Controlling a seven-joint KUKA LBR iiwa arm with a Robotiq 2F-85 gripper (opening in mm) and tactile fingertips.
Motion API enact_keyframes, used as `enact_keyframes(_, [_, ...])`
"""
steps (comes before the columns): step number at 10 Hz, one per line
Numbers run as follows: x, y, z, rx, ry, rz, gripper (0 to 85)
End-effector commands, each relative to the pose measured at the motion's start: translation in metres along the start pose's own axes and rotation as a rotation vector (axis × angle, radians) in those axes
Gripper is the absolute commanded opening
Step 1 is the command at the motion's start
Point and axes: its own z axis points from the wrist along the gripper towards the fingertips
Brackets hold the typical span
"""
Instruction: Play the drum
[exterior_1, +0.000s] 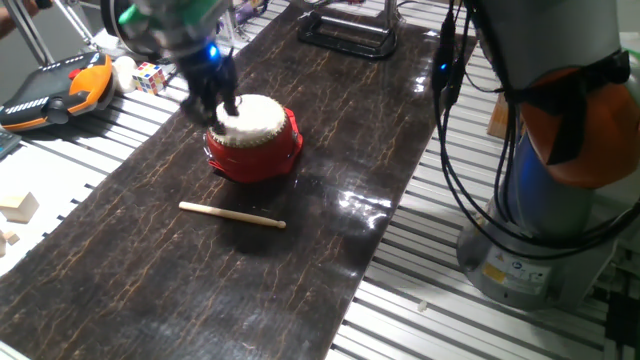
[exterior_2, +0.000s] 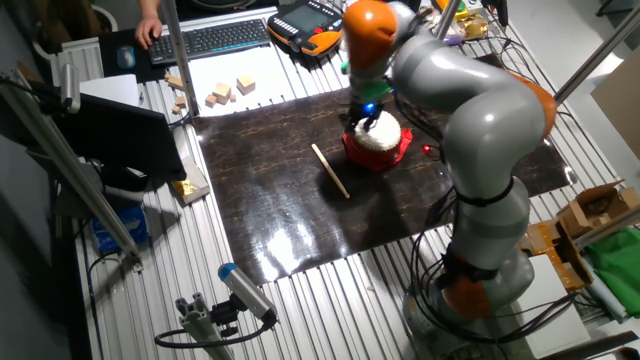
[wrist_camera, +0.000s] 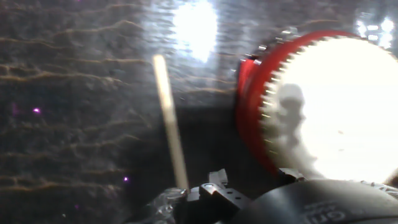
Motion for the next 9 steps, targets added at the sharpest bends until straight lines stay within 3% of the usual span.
enact_keyframes(1, [-0.003,0.022,0.008,0.000,0.001,0.003,47.3])
enact_keyframes(3, [-0.008,0.031,0.023,0.007,-0.005,-0.012,47.7])
enact_keyframes(5, [-0.017,0.037,0.044,-0.025,0.006,-0.037,47.0])
enact_keyframes(7, [-0.021,0.045,0.066,-0.028,-0.022,-0.039,47.7])
enact_keyframes(9, [-0.027,0.048,0.087,-0.047,-0.031,-0.061,49.3])
